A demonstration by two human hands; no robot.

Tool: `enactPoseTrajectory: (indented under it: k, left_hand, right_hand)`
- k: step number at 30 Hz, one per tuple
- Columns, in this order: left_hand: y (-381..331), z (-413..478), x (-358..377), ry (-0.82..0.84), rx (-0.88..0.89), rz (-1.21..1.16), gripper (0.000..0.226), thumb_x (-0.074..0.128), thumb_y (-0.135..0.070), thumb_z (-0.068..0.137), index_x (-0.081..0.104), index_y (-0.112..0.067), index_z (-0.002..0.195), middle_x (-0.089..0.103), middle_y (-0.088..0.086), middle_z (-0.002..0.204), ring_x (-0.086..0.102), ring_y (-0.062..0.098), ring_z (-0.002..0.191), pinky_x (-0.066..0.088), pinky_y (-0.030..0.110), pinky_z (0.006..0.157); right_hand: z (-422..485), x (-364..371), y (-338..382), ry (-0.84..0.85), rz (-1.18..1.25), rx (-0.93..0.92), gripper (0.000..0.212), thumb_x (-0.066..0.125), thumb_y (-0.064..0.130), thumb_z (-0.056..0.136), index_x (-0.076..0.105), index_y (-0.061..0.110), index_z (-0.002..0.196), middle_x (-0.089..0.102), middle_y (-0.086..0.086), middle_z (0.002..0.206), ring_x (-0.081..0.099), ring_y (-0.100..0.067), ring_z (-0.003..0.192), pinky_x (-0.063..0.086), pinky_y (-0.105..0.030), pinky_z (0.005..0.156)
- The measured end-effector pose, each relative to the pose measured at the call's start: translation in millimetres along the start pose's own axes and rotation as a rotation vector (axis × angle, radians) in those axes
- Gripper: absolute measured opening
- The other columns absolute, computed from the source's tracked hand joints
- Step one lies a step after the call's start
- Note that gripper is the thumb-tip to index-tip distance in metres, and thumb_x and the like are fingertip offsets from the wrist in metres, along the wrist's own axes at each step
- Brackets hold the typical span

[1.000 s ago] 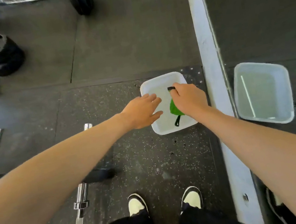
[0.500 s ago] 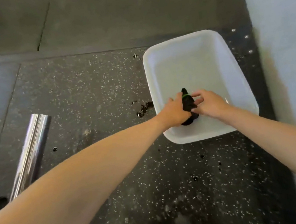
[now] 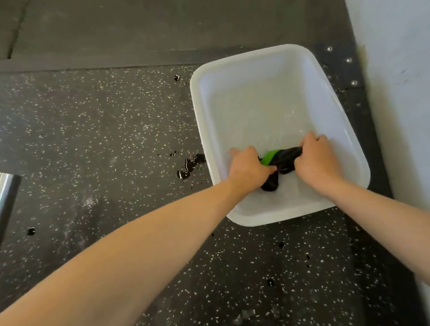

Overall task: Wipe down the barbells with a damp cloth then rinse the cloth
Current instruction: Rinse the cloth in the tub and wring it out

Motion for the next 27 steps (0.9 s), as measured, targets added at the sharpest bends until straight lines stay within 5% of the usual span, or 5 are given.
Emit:
enactPoseTrajectory:
  k: [5, 8, 13, 20, 27]
  left_hand:
    - [1, -1, -10, -0.080, -0.044, -0.372, 0.025, 0.043, -0.021, 0.106, 0.064, -0.008, 0.102, 0.065, 0.009, 0.090, 0.063, 0.027, 0.081, 0.052, 0.031, 0.060]
    - [5, -2, -14, -0.091, -0.080, -0.435, 0.029, 0.038, -0.026, 0.108, 0.055, -0.015, 0.088, 0.056, 0.003, 0.075, 0.054, 0.023, 0.073, 0.041, 0.031, 0.060]
    - [2, -9, -9, -0.056, -0.053, -0.538, 0.018, 0.053, -0.028, 0.104, 0.058, -0.016, 0.092, 0.064, 0.007, 0.083, 0.061, 0.018, 0.068, 0.051, 0.027, 0.055]
    - [1, -9, -5, -0.148, -0.180, -0.484, 0.021, 0.047, -0.009, 0.101, 0.056, -0.005, 0.120, 0.057, 0.009, 0.108, 0.054, 0.022, 0.094, 0.042, 0.030, 0.075]
    - [-2, -18, -1, -0.033, -0.309, -0.886, 0.030, 0.038, -0.027, 0.107, 0.059, -0.006, 0.113, 0.062, 0.006, 0.085, 0.059, 0.018, 0.071, 0.047, 0.028, 0.055]
  right_hand:
    - [-12, 30, 41, 0.332, 0.714, 0.134, 0.023, 0.044, 0.038, 0.102, 0.060, 0.022, 0.106, 0.067, -0.007, 0.110, 0.064, -0.027, 0.105, 0.054, -0.048, 0.094]
    - [-22, 36, 50, 0.371, 1.020, 0.268, 0.028, 0.046, 0.047, 0.105, 0.058, 0.022, 0.106, 0.070, -0.006, 0.105, 0.069, -0.024, 0.094, 0.059, -0.045, 0.083]
    - [7, -1, 24, 0.085, 0.396, -0.064, 0.023, 0.056, 0.034, 0.102, 0.057, 0.012, 0.096, 0.065, -0.007, 0.092, 0.061, -0.027, 0.086, 0.050, -0.039, 0.073]
    - [7, 10, 8, -0.025, 0.196, -0.070, 0.023, 0.054, 0.026, 0.102, 0.059, 0.017, 0.122, 0.048, -0.010, 0.117, 0.054, -0.029, 0.097, 0.042, -0.033, 0.084]
    - [-13, 34, 64, 0.150, 0.752, 0.040, 0.034, 0.047, 0.046, 0.102, 0.058, 0.014, 0.096, 0.067, -0.007, 0.090, 0.064, -0.024, 0.080, 0.043, -0.034, 0.059]
Point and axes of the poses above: each hand's wrist, its own z-axis towards the middle knuckle, its own x-axis out of the palm, y = z × x, the point moved 6 cm from there along z, towards the middle knuckle
